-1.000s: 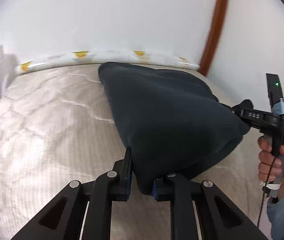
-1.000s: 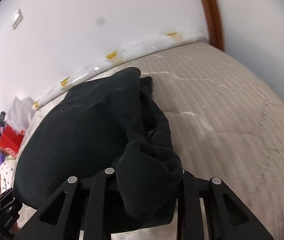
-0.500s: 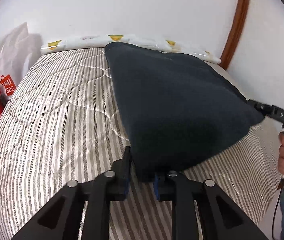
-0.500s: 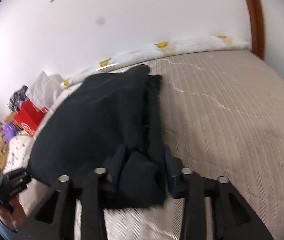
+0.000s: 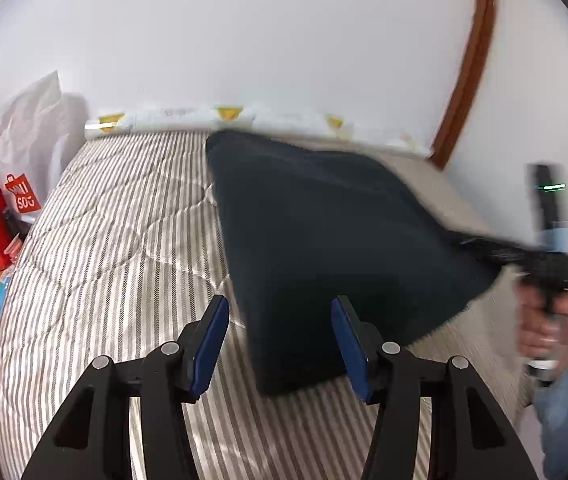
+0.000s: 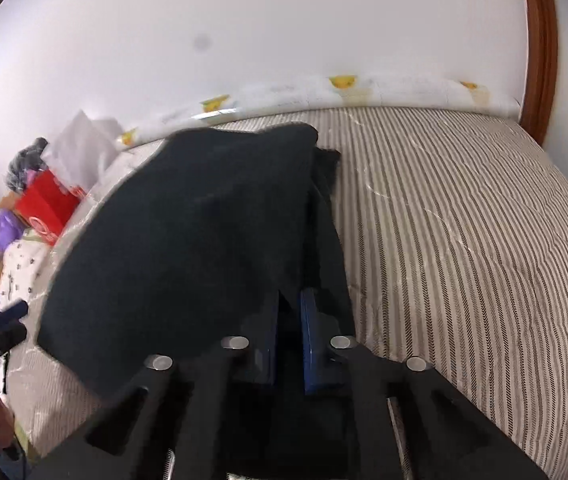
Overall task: Fold small clothes
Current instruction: 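Fold the held side over the sweatshirt body with the right gripper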
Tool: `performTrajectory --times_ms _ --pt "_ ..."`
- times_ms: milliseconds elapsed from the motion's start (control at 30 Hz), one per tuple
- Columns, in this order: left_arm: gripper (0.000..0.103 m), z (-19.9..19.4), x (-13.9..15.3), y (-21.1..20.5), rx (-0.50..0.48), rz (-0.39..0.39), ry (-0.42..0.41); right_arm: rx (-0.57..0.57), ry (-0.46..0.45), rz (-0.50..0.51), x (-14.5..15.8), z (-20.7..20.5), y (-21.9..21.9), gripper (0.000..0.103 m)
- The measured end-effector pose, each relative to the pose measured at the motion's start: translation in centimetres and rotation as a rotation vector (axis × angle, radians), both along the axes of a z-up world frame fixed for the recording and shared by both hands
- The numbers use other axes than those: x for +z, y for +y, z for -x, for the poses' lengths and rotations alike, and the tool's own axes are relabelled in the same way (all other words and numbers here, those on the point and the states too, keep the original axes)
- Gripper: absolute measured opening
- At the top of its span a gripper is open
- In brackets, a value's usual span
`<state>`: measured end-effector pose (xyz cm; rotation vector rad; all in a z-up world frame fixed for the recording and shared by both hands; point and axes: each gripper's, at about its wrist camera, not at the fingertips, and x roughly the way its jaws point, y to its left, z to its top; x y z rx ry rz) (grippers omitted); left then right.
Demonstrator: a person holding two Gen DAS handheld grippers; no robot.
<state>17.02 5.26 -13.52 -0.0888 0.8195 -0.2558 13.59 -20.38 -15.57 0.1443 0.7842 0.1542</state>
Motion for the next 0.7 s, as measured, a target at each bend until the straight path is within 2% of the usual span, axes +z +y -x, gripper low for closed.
performTrajectory --times_ms 67,100,167,267,333,433,500,600,700 --pt "0.052 -0.9 -1.0 -0.2 -0.014 0.009 0.048 0.025 -0.119 -0.027 2.3 2.3 -1.0 0.006" --pt "0.052 -1.1 -1.4 -0.3 -0.024 0.018 0.068 0.024 -0.134 -0.038 2.9 2.9 -1.6 0.005" --pt "0.052 -1.2 -1.5 -0.2 -0.038 0.038 0.083 -0.002 -0.105 -0.072 2.3 3.5 -2.9 0.005" --pt "0.052 -1.3 -0.8 -0.1 -0.036 0.052 0.052 -0.011 -0.024 -0.012 -0.2 3.0 -2.8 0.006" --pt "0.051 -1.4 -0.4 0.1 -0.028 0.062 0.036 -0.055 -0.053 -0.004 0.2 3.8 -2.6 0.008" --pt "0.054 -1.9 -1.3 0.1 -0.024 0.041 0.066 -0.084 -0.128 -0.002 0.8 5.0 -2.2 0.013" --pt "0.054 -1.8 -2.3 -0.1 -0.047 0.016 0.086 -0.07 -0.071 0.064 -0.4 4.6 -1.3 0.012" --pt "0.054 -1.5 -2.3 -0.2 -0.069 0.001 0.066 -0.082 0.005 0.153 -2.4 4.1 -1.4 0.012" --pt "0.054 -2.4 -1.1 0.1 -0.057 0.002 0.047 -0.118 -0.003 0.137 -0.9 3.8 -2.8 0.013"
